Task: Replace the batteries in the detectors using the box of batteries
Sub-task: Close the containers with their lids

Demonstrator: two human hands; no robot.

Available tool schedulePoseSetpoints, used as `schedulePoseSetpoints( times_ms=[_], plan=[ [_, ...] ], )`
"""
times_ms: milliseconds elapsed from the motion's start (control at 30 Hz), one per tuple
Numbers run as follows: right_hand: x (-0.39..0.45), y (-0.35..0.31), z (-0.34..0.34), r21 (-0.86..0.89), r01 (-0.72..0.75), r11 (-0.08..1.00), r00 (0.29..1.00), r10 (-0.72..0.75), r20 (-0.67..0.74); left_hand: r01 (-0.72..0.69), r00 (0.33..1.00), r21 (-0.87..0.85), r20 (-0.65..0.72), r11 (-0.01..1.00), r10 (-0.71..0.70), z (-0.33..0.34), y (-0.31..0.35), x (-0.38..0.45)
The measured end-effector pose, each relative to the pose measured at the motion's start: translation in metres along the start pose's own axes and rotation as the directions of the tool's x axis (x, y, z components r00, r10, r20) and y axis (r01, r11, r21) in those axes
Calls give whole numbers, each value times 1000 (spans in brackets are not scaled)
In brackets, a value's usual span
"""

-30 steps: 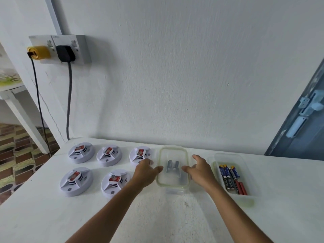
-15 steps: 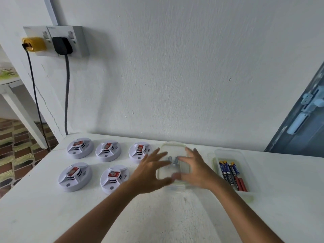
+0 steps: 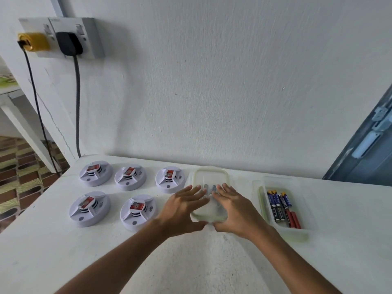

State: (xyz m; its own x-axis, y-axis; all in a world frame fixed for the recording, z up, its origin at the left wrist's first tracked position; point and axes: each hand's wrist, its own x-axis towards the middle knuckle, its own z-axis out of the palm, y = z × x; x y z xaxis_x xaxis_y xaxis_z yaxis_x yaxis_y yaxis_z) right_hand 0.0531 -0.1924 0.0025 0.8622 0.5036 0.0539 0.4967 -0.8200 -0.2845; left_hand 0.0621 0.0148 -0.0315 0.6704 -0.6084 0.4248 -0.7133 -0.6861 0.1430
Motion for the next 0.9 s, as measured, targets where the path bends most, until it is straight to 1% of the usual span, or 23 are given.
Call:
schedulePoseSetpoints(
  times_ms=[67,133,233,333,400,467,533,600,667,767,900],
  plan=[
    [-1,1,1,-19,7,1000,1000,-7,-9,13,1000,-10,-20,1000,-13,1,2,-1],
    [-1,2,-3,14,10,1000,1000,-10,-2,35,999,-24,8,999,-35,0,2,-2],
    [3,6,-16,88,-29,996,1000,29,4,57,993,-13,108,998,-56,-7,2,2],
    [12,12,-20,68,-92,993,996,93,-2,116,967,-63,237,991,-98,-22,-5,5],
    [13,14,-19,25,-133,991,991,132,39,135,956,-8,265,991,-128,-34,-13,3],
    [9,14,-17,-14,-142,990,989,143,50,204,939,94,261,974,-222,-44,-16,-1],
    [3,11,-13,-40,-122,992,992,123,23,300,894,172,292,938,-339,-48,-12,-4],
    [-5,5,-10,-50,-92,995,996,91,-14,349,866,188,309,918,-392,-48,-7,-7],
    [-11,-1,-9,-40,-62,997,997,60,-38,382,849,145,335,913,-409,-48,-1,-8],
    [-16,-2,-9,-12,-35,999,999,35,-22,380,863,26,350,925,-364,-45,2,-8],
    [-19,3,-12,57,-54,997,999,53,5,386,877,-60,335,920,-346,-37,-3,-9]
  ],
)
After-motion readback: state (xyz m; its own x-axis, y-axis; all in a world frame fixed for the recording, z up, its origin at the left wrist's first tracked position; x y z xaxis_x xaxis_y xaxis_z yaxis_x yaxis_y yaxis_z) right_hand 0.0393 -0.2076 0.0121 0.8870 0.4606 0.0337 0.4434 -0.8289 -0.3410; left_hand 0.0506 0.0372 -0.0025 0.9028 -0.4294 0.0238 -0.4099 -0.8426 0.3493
